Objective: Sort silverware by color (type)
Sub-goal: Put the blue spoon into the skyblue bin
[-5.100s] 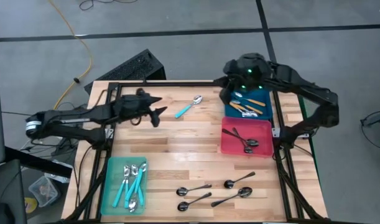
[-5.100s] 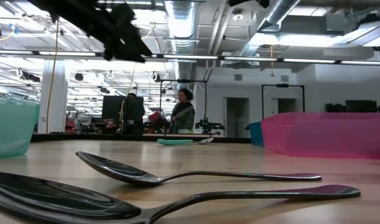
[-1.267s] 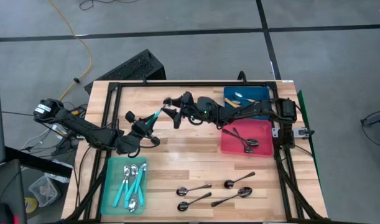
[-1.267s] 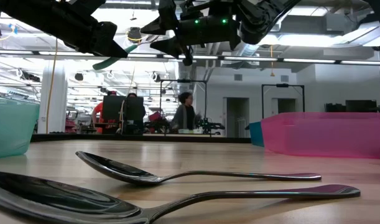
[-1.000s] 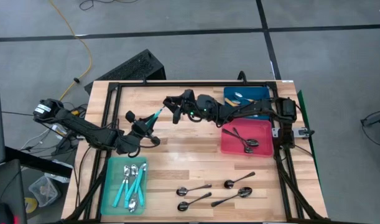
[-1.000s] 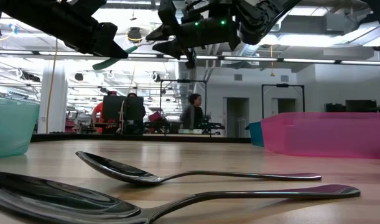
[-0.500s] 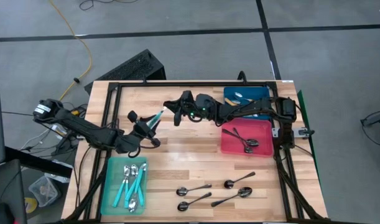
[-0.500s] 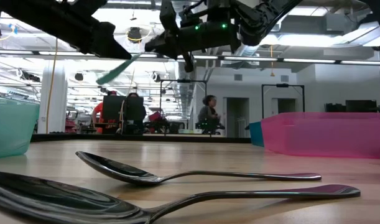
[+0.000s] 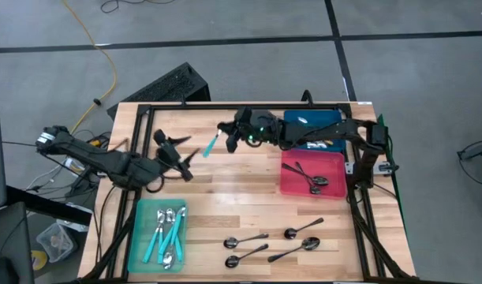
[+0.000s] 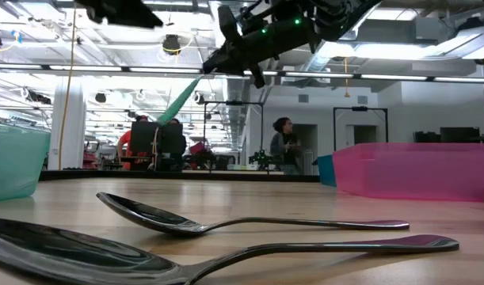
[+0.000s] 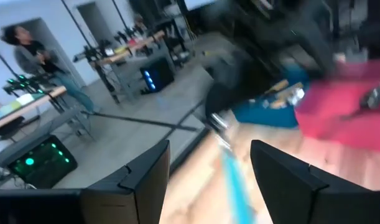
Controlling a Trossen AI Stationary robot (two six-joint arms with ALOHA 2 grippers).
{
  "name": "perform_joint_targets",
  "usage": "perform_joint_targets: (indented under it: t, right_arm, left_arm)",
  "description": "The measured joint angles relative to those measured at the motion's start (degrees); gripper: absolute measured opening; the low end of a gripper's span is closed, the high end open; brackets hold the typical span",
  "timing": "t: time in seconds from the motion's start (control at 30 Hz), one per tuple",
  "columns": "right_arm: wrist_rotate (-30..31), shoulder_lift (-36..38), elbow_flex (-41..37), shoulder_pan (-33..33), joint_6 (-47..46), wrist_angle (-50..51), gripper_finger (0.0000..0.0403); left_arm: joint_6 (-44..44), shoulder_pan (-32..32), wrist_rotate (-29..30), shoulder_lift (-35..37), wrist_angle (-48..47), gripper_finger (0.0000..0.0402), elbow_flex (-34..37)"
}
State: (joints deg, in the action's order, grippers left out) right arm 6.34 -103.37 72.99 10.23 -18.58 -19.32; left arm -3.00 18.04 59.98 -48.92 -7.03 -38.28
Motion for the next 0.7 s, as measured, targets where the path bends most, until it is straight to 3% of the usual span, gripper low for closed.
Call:
perform_joint_targets:
  t: [0.13,0.23,0.4,0.53,0.7]
  right_arm:
    - [-0.2,-2.9,-0.01,-5.16,-0.34,-3.96,0.0034]
    - [-0.52,-5.38,-0.07,-8.75,-0.07,-12.98,0.0034]
    - [-5.42,-10.52,0.41,-12.68,-1.1,-29.42,0.0034]
    - [-10.87,-15.64,4.33,-13.77,-4.31,-30.9,0.0034]
    - [-17.73,-24.23,14.58,-14.38,-6.87,-30.08,0.0034]
  left_arm:
    - [-5.63,-0.02,0.31,6.04,-0.02,0.0212,-3.3]
    - [-9.63,-0.02,-0.37,10.47,0.05,0.0212,-5.3]
    - [-11.29,-0.02,-10.43,18.04,0.04,0.0212,-6.81]
    - [-9.89,-0.02,-17.8,23.2,0.05,0.0213,-6.85]
    - [-8.15,-0.02,-18.66,27.22,-0.13,0.0213,-6.82]
